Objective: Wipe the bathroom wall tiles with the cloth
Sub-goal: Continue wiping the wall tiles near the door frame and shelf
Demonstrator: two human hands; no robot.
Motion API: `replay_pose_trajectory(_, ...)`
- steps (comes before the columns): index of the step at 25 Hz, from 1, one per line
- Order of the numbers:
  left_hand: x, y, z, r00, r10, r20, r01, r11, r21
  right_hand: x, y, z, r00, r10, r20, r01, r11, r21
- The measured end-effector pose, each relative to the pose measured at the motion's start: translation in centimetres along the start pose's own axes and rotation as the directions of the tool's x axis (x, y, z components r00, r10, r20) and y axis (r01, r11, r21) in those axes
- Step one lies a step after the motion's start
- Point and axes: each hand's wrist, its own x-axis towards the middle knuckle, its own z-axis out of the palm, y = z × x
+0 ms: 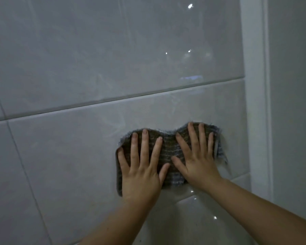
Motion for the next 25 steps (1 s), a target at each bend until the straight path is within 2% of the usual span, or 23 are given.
replay_pose_trajectory(5,10.6,2.6,-0.2,0.993,-0.06,-0.101,0.053,0.996,-0.067,9.2,3.6,-3.2,0.977,0.212,0.017,-0.212,0.977,0.02)
replay_pose_trajectory(8,14.2,5.7,0.1,0.996,-0.089,-0.022,0.088,0.995,-0.049,11.4,6.3,-4.4,0.966,0.256,0.032,-0.257,0.966,0.026)
replay_pose_trajectory(14,10.9,9.6,2.1,0.999,-0.027,-0.044,0.024,0.997,-0.07,6.4,10.6,-2.2,0.971,0.229,-0.067,-0.226,0.973,0.044)
replay_pose_trajectory(20,4.8,10.3,3.0,0.998,0.06,0.018,-0.06,0.998,-0.008,-0.7,10.7,0.4,0.978,0.196,-0.066,-0.196,0.981,0.004)
replay_pose_trajectory(25,3.2,9.1,2.5,0.993,0.108,0.048,-0.107,0.994,-0.026,-2.1,8.6,0.6,0.963,0.269,-0.019,-0.268,0.963,0.019)
